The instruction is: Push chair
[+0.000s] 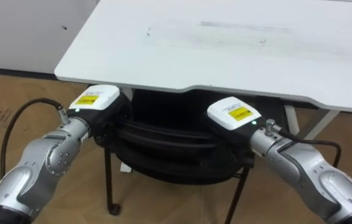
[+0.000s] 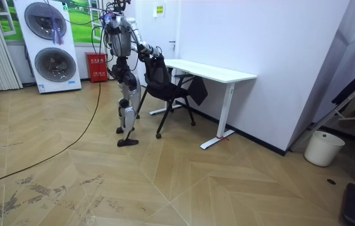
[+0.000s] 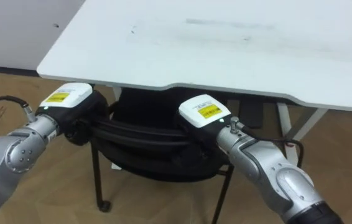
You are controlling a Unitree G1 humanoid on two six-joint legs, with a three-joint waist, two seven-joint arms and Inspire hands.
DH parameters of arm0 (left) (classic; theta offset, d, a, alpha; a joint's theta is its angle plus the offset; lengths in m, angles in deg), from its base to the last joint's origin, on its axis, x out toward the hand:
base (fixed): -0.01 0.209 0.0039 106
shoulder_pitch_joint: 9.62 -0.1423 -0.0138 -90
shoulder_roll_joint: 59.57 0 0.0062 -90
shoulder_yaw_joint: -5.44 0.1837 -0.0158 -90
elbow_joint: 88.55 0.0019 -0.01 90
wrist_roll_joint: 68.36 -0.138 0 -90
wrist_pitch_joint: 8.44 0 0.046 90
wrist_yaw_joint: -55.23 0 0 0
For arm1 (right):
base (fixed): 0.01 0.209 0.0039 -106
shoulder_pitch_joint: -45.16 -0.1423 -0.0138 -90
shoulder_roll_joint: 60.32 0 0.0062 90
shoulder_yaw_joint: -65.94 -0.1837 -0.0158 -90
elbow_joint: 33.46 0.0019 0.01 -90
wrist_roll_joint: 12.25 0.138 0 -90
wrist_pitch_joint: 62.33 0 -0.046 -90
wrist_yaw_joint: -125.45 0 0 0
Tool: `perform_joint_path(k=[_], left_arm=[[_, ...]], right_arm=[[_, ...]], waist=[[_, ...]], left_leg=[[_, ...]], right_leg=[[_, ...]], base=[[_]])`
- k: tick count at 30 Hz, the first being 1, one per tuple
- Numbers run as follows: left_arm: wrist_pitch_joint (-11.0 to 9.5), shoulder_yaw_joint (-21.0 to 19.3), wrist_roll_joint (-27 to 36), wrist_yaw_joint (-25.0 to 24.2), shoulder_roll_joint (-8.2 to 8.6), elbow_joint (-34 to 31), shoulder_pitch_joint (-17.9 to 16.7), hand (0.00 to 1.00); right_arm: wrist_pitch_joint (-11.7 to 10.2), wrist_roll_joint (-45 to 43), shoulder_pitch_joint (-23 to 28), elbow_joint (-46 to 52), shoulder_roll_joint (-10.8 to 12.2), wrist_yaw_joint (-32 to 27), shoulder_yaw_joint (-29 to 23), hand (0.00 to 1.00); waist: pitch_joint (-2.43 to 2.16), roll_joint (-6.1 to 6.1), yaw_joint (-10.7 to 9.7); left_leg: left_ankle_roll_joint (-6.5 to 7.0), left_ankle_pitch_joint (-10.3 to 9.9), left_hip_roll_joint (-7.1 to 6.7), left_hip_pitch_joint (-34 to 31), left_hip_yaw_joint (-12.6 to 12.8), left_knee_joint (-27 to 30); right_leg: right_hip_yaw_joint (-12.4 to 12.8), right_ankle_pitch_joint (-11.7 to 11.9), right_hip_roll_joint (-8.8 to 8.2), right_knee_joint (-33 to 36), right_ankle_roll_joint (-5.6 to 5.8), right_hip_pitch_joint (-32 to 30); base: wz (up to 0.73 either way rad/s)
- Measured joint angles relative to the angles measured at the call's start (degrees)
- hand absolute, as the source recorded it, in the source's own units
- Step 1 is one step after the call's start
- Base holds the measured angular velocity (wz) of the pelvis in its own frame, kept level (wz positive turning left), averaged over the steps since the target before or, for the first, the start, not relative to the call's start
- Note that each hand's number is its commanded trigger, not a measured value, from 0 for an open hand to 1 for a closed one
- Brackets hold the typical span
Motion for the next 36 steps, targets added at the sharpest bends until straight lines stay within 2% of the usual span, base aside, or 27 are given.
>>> perform_joint_path(k=[7, 9, 14, 20, 21, 22, 23, 25, 29, 32, 34, 36], left_arm=[[0.0, -0.2, -0.1, 0.0, 0.09, -0.4, -0.7, 1.00], [0.0, -0.5, -0.1, 0.0, 0.23, -0.4, -0.7, 1.00], [0.1, -0.4, -0.1, -0.1, 0.70, -0.3, -0.7, 1.00], [0.1, -0.3, -0.1, -0.1, 0.72, -0.3, -0.7, 1.00], [0.1, -0.3, -0.1, -0.2, 0.72, -0.3, -0.7, 0.93], [0.1, -0.3, -0.1, -0.3, 0.70, -0.3, -0.8, 0.68], [0.1, -0.3, -0.1, -0.4, 0.69, -0.3, -0.9, 0.00], [0.1, -0.3, -0.1, -0.6, 0.71, -0.3, -0.9, 0.00], [0.6, -0.2, 0.1, -2.1, 0.74, -0.4, -0.9, 0.00], [1.3, -0.2, 0.5, -2.9, 0.94, -1.7, -0.9, 0.00], [1.4, -0.2, 0.9, -3.0, 1.08, -2.4, -0.9, 0.00], [1.7, -0.2, 0.8, -3.6, 1.22, -2.9, -0.9, 0.00]], right_arm=[[0.0, -0.1, 0.0, -0.1, 0.1, 0.4, 0.0, 1.00], [0.0, -0.1, -0.1, -0.2, 0.2, 0.5, -0.1, 1.00], [-0.5, 0.0, -0.3, -0.9, -0.2, 0.0, -0.3, 1.00], [-0.7, -0.1, -0.2, -0.9, -0.4, -0.5, -0.2, 1.00], [-0.8, -0.3, -0.2, -0.9, -0.4, -0.5, -0.2, 0.99], [-0.9, -0.3, -0.2, -0.9, -0.4, -0.5, -0.2, 0.67], [-1.0, -0.3, -0.2, -0.9, -0.4, -0.4, -0.3, 0.00], [-1.1, -0.3, -0.1, -0.9, -0.4, -0.4, -0.3, 0.00], [-1.1, 1.1, -0.1, -0.4, -0.8, 0.7, -0.7, 0.00], [0.1, 4.7, -0.1, -0.4, -0.8, 1.8, -1.4, 0.00], [0.7, 6.6, -0.2, -0.5, -0.8, 2.7, -1.8, 0.00], [1.5, 9.3, -0.2, -0.7, -0.7, 4.0, -2.5, 0.00]], waist=[[0.02, -0.01, -1.3], [0.10, 0.21, -2.6], [0.30, 0.77, -2.8], [0.24, 0.93, -3.0], [0.21, 1.02, -3.1], [0.23, 1.07, -3.2], [0.25, 1.11, -3.4], [0.22, 1.29, -3.6], [-0.14, 2.32, -4.0], [-0.12, 2.63, -4.0], [-0.28, 2.88, -4.0], [-0.35, 3.20, -4.0]], left_leg=[[-0.02, 0.0, -0.03, -0.4, -0.4, 0.4], [0.00, -0.2, 0.05, -1.2, -0.2, 2.2], [0.03, -0.2, 0.18, -1.2, 0.2, 2.1], [0.07, -0.2, 0.01, -0.9, 0.3, 1.7], [0.07, -0.2, 0.01, -0.8, 0.3, 1.6], [0.07, -0.2, -0.01, -0.7, 0.3, 1.6], [0.08, -0.2, -0.08, -0.4, 0.3, 1.5], [0.12, -0.2, -0.07, -0.2, 0.4, 1.2], [0.37, 0.0, -0.09, 0.1, 1.1, 0.7], [0.44, 0.0, -0.08, 0.6, 1.2, 0.4], [0.48, 0.1, -0.07, 1.0, 1.3, 0.0], [0.60, 0.1, 0.06, 1.1, 2.4, -0.2]], right_leg=[[-1.1, 0.0, 0.23, -0.4, 0.00, 0.8], [-2.2, 0.1, 0.59, -0.7, -0.09, 1.1], [-2.1, 0.0, 0.65, -0.4, -0.13, 1.0], [-1.9, 0.1, 0.53, -0.5, -0.08, 1.2], [-2.0, 0.2, 0.59, -0.8, -0.08, 1.4], [-2.0, 0.2, 0.59, -0.9, -0.06, 1.5], [-2.0, 0.2, 0.55, -1.0, -0.04, 1.8], [-2.0, 0.4, 0.58, -1.5, 0.05, 2.1], [-1.5, 0.8, 0.42, -2.1, 0.30, 2.3], [-1.4, 0.8, 0.42, -2.3, 0.29, 2.7], [-1.4, 0.9, 0.44, -2.8, 0.34, 3.1], [-1.4, 0.9, 0.38, -2.9, 0.36, 3.2]], base=[[0.09], [0.23], [0.03], [0.00], [0.00], [0.00], [0.00], [0.00], [-0.05], [-0.01], [0.00], [0.00]])
